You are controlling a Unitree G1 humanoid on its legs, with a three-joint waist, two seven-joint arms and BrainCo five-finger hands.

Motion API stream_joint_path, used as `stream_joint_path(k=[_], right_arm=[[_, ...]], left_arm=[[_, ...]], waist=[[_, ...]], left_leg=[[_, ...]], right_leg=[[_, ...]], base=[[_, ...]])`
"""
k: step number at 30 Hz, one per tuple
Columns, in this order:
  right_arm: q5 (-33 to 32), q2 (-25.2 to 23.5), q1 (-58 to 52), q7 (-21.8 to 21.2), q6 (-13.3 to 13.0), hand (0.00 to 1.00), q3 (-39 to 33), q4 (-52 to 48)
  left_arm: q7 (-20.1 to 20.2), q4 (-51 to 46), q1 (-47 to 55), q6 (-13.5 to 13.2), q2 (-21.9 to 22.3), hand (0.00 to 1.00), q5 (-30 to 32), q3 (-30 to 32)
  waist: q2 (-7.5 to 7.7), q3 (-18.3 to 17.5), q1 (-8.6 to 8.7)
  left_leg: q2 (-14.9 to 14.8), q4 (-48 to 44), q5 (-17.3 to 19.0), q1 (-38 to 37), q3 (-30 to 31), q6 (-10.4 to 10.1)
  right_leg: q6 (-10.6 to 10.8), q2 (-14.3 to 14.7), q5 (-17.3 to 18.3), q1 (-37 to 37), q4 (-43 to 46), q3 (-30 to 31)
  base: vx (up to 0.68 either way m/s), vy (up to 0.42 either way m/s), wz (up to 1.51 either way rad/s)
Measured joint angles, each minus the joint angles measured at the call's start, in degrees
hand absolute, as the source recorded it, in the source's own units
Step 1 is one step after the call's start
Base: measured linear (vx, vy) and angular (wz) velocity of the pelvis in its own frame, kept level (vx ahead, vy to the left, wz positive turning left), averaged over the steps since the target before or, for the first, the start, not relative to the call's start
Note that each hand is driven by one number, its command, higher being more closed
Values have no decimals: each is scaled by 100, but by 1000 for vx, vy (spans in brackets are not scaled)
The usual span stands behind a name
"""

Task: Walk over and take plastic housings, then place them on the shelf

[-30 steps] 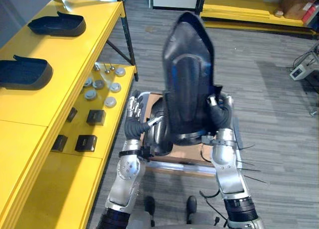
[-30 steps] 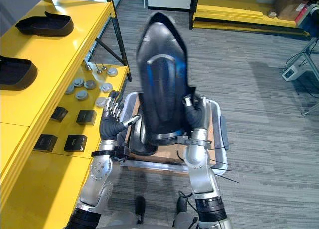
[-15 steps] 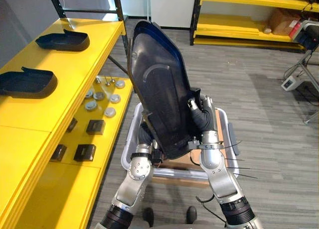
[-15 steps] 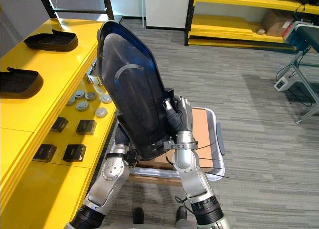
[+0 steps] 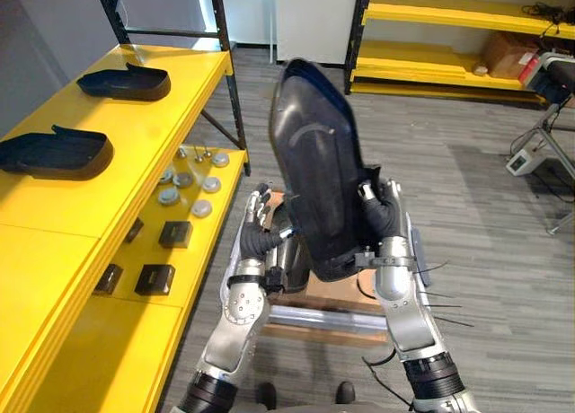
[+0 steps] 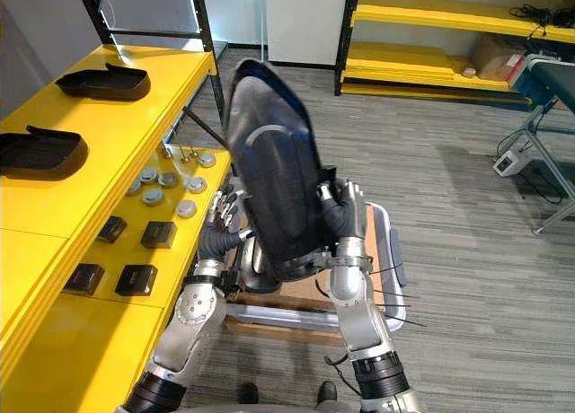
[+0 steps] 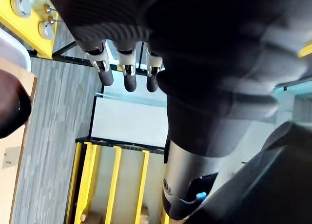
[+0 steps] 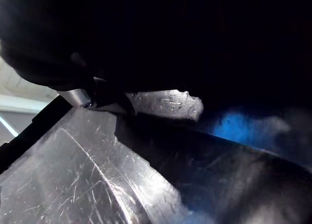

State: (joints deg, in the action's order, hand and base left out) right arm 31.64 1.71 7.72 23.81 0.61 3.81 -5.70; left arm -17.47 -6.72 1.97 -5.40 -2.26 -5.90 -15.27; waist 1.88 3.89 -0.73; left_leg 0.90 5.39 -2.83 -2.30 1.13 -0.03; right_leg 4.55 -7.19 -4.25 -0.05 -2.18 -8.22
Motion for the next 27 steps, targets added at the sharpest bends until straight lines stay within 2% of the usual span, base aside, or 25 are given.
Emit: stream_joint_path(k=[5, 14, 22, 27], right_arm=[[1, 1, -1, 103, 9, 100, -267, 0], [83, -16, 0, 93, 9, 100, -251, 0], [275, -39, 52, 11, 14, 100, 202, 171], [334, -32, 143, -26, 82, 100, 477, 331]], left_arm=[[99, -225, 215, -10, 25, 0, 11, 149], [251, -244, 225, -29, 103, 0, -30, 151], [385, -427, 197, -34, 106, 0, -603, -548], [382, -427, 129, -34, 96, 0, -705, -827]], waist=[[1, -1, -3], [11, -8, -13], [26, -23, -9], [31, -59, -9]], left_leg=[[0, 0, -4, -11, 63, -6], [3, 0, -5, -15, 112, -7], [2, 0, -5, -13, 117, -8], [5, 0, -8, -10, 122, -10]], right_leg=[[15, -6, 21, 50, -1, -85], [25, -13, 43, 78, 0, -126], [25, -12, 44, 78, -1, -130], [25, -15, 44, 77, -1, -132]], base=[[-9, -14, 7], [-4, -7, 3], [0, 0, 0], [0, 0, 0]])
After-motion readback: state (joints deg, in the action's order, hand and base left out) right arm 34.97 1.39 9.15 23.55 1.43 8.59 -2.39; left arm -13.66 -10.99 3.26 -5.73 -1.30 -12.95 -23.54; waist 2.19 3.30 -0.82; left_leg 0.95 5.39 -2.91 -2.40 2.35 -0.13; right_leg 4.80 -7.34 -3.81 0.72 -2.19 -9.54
